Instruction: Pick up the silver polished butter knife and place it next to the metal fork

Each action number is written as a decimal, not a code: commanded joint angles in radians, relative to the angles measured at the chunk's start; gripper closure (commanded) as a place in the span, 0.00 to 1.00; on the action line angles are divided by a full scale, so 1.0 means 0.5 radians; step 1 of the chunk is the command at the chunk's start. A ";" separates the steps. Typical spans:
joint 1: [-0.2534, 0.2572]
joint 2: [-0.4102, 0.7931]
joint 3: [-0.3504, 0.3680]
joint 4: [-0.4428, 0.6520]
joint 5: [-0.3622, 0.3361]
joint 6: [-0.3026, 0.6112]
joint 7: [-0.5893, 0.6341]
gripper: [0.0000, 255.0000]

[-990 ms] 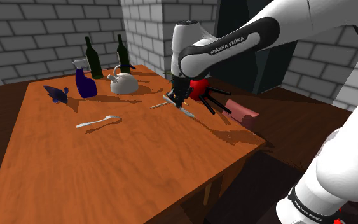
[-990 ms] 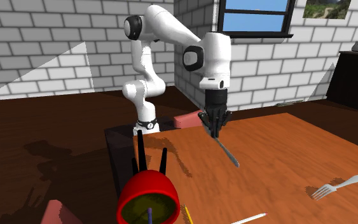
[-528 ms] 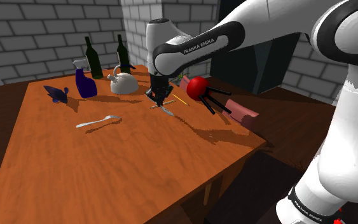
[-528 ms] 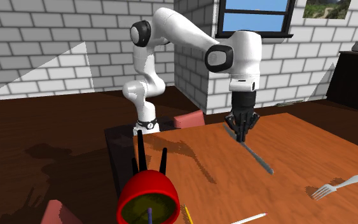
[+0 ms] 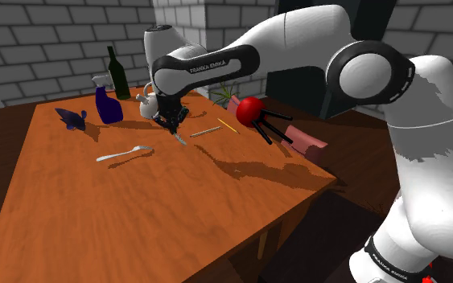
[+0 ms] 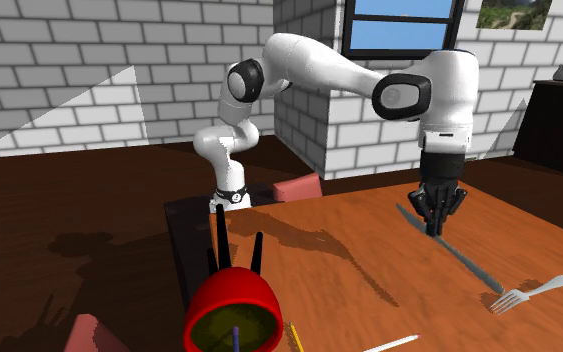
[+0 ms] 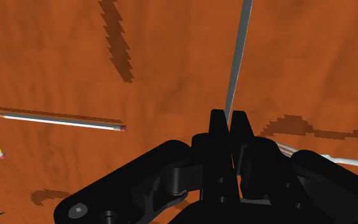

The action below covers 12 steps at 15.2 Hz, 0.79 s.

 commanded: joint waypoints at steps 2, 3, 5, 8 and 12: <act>0.118 0.330 -0.019 0.557 -0.045 -0.231 0.001 1.00; 0.173 0.487 -0.032 0.825 -0.060 -0.340 -0.011 1.00; 0.291 0.838 -0.078 1.427 -0.069 -0.575 -0.062 1.00; 0.254 0.745 -0.067 1.175 -0.070 -0.424 -0.026 1.00; 0.226 0.696 -0.062 0.978 -0.075 -0.282 0.005 1.00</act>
